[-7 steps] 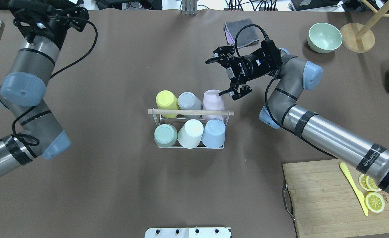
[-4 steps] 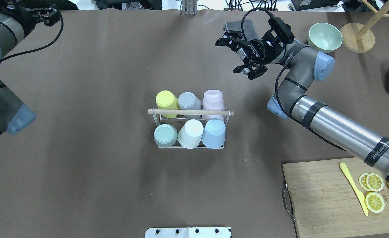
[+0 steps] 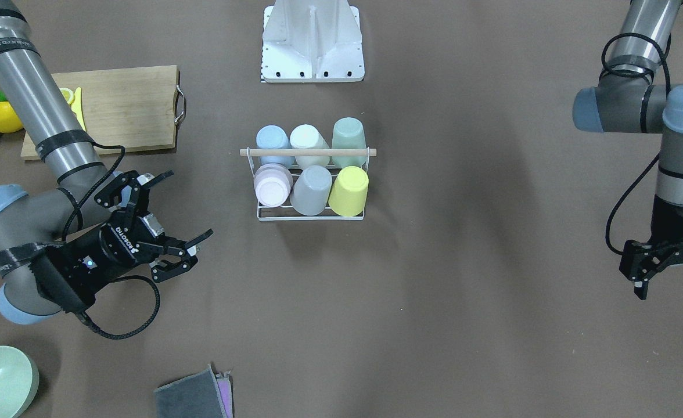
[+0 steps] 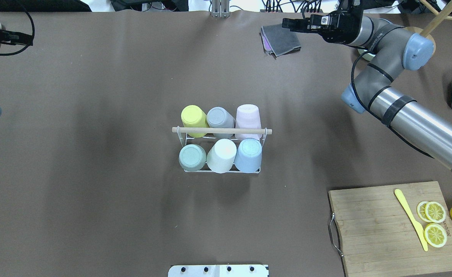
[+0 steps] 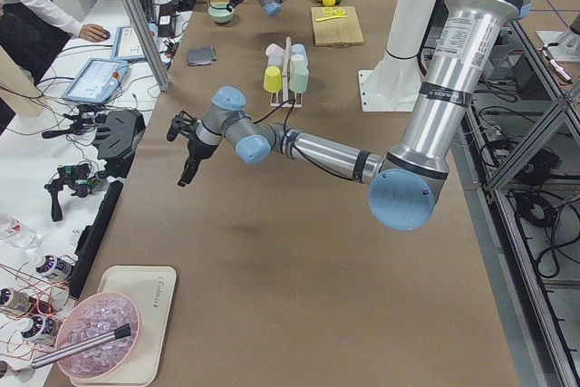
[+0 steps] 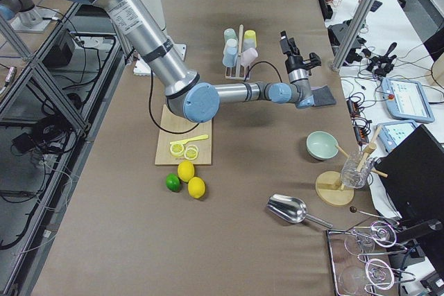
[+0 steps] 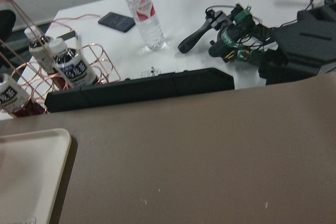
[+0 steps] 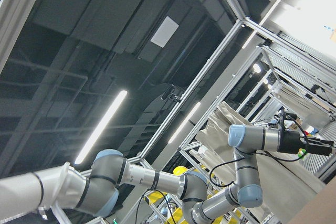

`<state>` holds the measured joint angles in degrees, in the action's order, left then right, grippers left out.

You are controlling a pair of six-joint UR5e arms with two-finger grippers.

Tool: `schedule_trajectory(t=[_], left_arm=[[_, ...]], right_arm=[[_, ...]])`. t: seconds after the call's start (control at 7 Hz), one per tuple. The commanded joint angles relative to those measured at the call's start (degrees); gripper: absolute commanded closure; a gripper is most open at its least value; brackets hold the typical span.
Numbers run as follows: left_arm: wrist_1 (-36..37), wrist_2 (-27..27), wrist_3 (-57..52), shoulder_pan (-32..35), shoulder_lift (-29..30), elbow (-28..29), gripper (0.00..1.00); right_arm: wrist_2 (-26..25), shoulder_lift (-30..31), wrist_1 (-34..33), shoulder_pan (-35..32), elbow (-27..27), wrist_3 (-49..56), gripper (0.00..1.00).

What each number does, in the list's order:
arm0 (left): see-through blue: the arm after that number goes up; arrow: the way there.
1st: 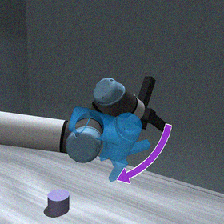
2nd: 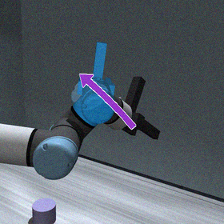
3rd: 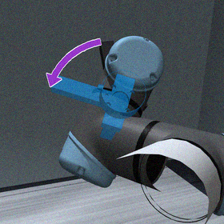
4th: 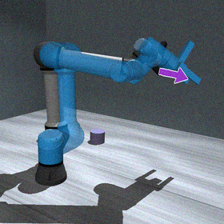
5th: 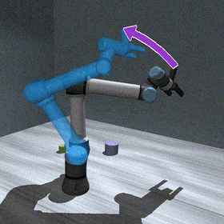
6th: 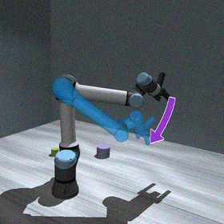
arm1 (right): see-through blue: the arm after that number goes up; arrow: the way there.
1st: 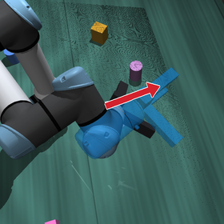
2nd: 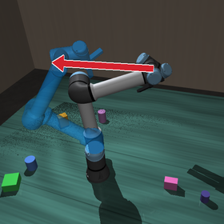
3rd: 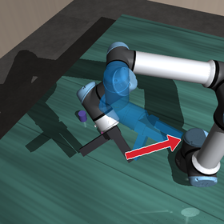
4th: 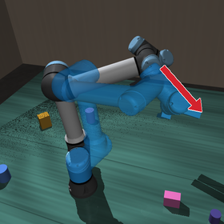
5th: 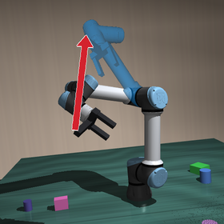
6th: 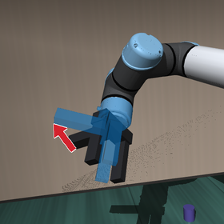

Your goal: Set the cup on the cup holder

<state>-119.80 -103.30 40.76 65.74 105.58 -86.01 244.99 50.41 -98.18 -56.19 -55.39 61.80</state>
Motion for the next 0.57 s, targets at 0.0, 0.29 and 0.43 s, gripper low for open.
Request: schedule_trajectory(t=[0.0,0.29,0.43], left_arm=[[8.55,-14.23,-12.29,4.99,-3.53,0.4,0.03],[13.27,-17.54,-24.02,7.64,-7.92,0.84,0.03],[13.28,-19.11,-26.67,9.13,-9.94,1.54,0.03]], right_arm=[[-5.87,1.7,-16.77,-1.2,-6.28,-17.36,0.03],[-22.91,1.8,-36.46,-1.9,-10.14,-19.6,0.02],[-30.03,1.54,-43.78,-2.0,-13.65,-23.87,0.01]])
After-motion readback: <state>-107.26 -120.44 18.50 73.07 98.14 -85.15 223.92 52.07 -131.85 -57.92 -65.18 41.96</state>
